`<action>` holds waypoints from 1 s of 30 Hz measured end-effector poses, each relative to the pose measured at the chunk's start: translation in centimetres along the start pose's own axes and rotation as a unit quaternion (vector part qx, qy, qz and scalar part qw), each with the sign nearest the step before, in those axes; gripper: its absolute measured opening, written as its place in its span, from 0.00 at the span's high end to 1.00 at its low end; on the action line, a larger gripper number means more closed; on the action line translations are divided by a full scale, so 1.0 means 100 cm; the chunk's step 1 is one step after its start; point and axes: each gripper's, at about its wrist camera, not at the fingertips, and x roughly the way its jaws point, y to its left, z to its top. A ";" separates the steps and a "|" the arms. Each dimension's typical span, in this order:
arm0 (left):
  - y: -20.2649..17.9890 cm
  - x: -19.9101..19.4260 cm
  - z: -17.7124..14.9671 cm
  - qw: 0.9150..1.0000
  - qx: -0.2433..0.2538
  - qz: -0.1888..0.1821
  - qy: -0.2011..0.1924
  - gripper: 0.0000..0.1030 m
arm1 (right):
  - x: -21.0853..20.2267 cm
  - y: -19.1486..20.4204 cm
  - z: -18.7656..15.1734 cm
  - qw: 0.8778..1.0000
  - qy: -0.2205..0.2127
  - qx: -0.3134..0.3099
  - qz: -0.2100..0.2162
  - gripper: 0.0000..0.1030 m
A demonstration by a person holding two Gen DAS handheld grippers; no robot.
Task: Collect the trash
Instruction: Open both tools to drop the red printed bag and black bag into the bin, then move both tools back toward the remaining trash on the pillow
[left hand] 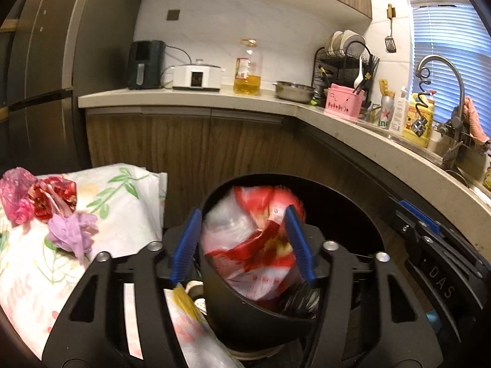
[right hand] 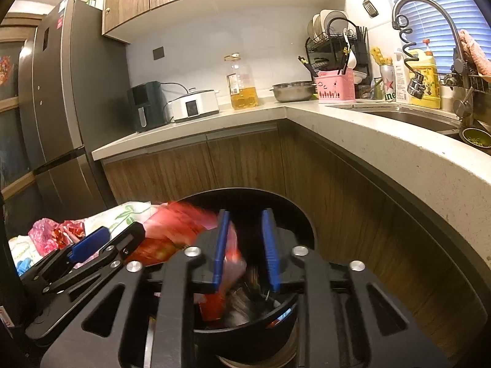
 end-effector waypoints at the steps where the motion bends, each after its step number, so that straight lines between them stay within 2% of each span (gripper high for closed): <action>1: 0.002 -0.002 0.000 1.000 0.000 0.006 -0.004 0.37 | -0.001 -0.001 0.000 1.000 0.000 0.001 -0.001 0.74; 6: 0.016 -0.010 -0.004 1.000 -0.022 0.020 0.000 0.25 | -0.008 0.001 -0.002 1.000 -0.003 0.000 -0.003 0.53; 10: 0.024 -0.024 -0.008 0.999 -0.017 0.048 -0.002 0.15 | -0.015 0.008 -0.005 1.000 -0.004 -0.004 0.002 0.40; 12: 0.030 -0.034 -0.011 0.998 -0.017 0.068 -0.006 0.13 | -0.018 0.009 -0.006 1.000 -0.001 -0.001 0.011 0.33; 21: 0.075 -0.078 -0.027 0.990 -0.055 0.127 -0.001 0.09 | -0.029 0.032 -0.018 0.999 0.008 -0.010 0.033 0.31; 30: 0.124 -0.126 -0.040 0.977 -0.090 0.191 -0.017 0.08 | -0.039 0.077 -0.029 0.997 0.013 -0.028 0.078 0.31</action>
